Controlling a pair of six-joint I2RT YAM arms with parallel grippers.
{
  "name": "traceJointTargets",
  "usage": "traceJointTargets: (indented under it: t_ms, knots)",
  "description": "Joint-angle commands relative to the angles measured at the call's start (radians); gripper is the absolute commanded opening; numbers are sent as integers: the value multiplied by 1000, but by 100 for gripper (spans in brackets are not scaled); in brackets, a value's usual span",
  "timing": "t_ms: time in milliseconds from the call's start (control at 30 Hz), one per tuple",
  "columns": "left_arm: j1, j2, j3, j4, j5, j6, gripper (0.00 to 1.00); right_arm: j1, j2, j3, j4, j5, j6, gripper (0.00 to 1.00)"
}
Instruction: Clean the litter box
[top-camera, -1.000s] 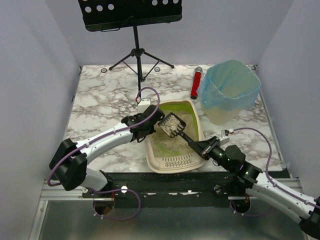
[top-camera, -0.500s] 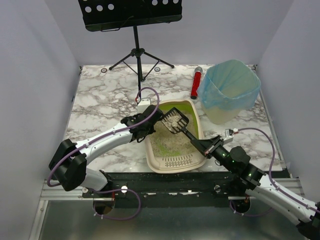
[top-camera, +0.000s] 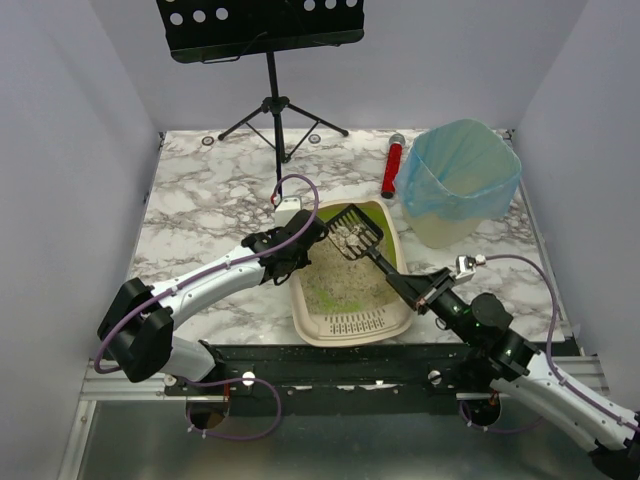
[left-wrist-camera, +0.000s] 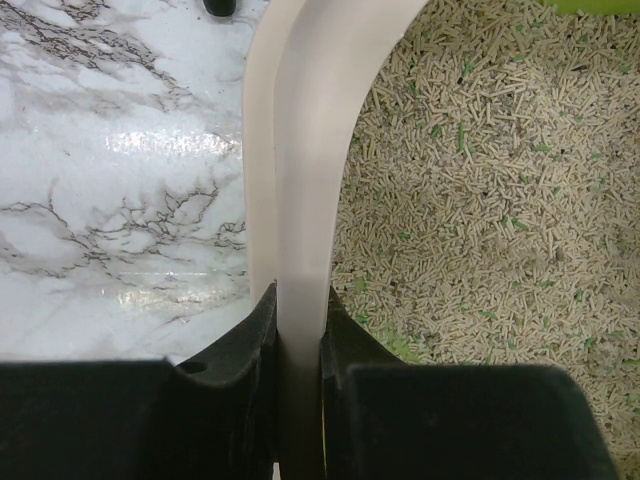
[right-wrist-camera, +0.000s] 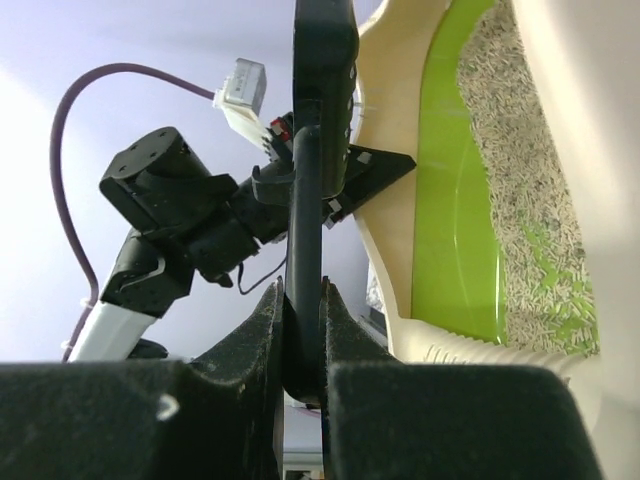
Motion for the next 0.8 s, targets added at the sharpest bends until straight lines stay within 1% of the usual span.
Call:
traceJointTargets:
  t_ms: [0,67,133,367,467,533,600,633,667,767]
  knots:
    - [-3,-9,-6,85,122,-37,0,-1,9,-78,-49,-10,134,1]
    - [-3,-9,-6,84,121,-37,0,0,38,-133,75,-39,175,1]
    - [-3,-12,-6,84,119,-37,0,0,55,-142,107,-61,174,1]
    - [-3,-26,-9,82,119,-38,0,-1,72,63,13,-35,6,1]
    - [-3,-38,-15,85,114,-38,0,-1,62,103,-14,-26,-14,1]
    - [-4,-42,-15,87,114,-38,0,0,62,88,-37,-7,18,1]
    - [-3,-42,-15,82,113,-37,0,-1,62,21,-61,-15,87,1]
    - [-3,-43,-15,84,113,-37,0,0,62,-9,-52,-21,117,1]
    - [-3,-42,-15,85,111,-37,0,-1,62,-70,3,-26,149,1]
    - [-3,-42,-15,87,113,-37,0,0,44,-124,38,-33,177,1]
